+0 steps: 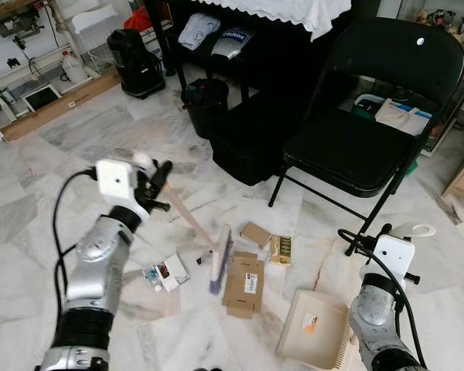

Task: Sweep floor

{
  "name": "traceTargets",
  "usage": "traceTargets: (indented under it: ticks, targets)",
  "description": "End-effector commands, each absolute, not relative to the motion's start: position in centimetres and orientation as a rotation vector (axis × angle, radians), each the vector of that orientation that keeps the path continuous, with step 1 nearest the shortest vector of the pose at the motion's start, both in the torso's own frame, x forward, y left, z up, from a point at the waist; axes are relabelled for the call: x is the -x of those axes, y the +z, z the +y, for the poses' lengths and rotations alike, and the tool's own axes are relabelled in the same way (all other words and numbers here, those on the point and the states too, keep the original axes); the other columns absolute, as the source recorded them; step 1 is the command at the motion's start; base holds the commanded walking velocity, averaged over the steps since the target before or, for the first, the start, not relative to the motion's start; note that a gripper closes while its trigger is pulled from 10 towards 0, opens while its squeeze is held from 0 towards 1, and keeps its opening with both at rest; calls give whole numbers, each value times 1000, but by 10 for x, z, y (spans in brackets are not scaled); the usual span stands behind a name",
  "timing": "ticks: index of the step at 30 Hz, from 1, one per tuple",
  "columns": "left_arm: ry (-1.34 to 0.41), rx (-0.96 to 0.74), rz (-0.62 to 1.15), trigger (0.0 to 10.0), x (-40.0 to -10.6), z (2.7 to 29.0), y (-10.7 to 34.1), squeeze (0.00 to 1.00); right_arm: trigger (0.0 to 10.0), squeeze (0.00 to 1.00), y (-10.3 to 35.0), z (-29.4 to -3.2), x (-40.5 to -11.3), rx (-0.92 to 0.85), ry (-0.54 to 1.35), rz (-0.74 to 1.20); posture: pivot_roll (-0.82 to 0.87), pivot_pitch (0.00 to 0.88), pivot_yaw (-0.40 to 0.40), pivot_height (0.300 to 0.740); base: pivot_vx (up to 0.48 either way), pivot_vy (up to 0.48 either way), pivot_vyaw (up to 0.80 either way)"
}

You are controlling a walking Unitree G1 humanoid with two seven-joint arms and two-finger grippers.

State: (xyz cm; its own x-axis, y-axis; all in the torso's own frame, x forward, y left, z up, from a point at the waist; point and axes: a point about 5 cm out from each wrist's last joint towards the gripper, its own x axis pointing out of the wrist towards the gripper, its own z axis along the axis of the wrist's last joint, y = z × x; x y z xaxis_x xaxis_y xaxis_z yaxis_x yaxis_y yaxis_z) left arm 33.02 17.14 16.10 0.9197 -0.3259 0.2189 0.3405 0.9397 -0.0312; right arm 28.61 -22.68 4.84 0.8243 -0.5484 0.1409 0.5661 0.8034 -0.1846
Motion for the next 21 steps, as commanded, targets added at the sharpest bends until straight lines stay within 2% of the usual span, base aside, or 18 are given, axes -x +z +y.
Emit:
traceTargets:
  ticks: [1, 13, 18, 21]
  targets:
    - [-332, 31, -233, 10000, -331, 172, 160, 0, 10000, 0, 37, -223, -280, 219, -582, -25, 101, 107, 146, 740, 0, 0, 0]
    - [-422, 67, -213, 10000, -332, 159, 159, 0, 10000, 0, 37, -223, -280, 218, -578, -26, 103, 108, 143, 740, 0, 0, 0]
    - [-597, 141, -52, 10000, -325, 147, 140, 0, 10000, 0, 37, -222, -280, 214, -576, -26, 105, 108, 145, 740, 0, 0, 0]
    - [-619, 147, -40, 10000, -324, 146, 137, 0, 10000, 0, 37, -220, -281, 215, -571, -25, 106, 107, 143, 740, 0, 0, 0]
